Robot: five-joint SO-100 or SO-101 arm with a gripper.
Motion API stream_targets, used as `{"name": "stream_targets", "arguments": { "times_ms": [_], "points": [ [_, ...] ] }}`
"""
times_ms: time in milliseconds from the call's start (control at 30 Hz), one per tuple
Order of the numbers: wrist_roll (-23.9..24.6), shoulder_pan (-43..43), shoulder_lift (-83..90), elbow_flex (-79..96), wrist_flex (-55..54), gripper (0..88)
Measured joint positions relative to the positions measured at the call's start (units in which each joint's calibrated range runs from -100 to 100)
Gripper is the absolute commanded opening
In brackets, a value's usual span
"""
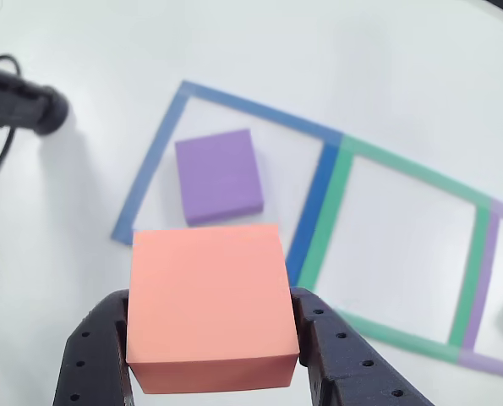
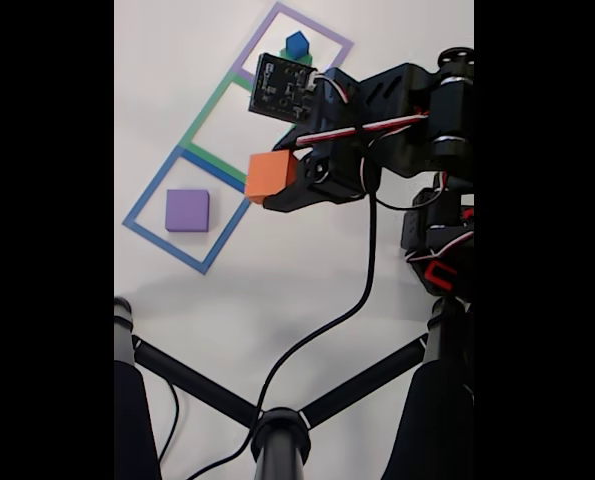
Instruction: Tower of hanoi
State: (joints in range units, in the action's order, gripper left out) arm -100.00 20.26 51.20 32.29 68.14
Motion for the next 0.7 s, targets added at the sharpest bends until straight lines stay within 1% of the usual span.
{"name": "stream_targets", "arguments": {
  "times_ms": [167,300,433,567,700],
  "points": [
    [0.59,-1.15,-0.25,21.67,-25.44,12.6],
    [0.59,-1.23,-6.16,33.07,-45.67,12.6],
    [0.59,-1.15,-14.18,37.25,-62.2,12.5],
    [0.59,-1.15,-24.74,37.77,-78.33,12.7],
    [0.59,-1.15,-33.77,37.77,-89.33,12.7]
  ]
}}
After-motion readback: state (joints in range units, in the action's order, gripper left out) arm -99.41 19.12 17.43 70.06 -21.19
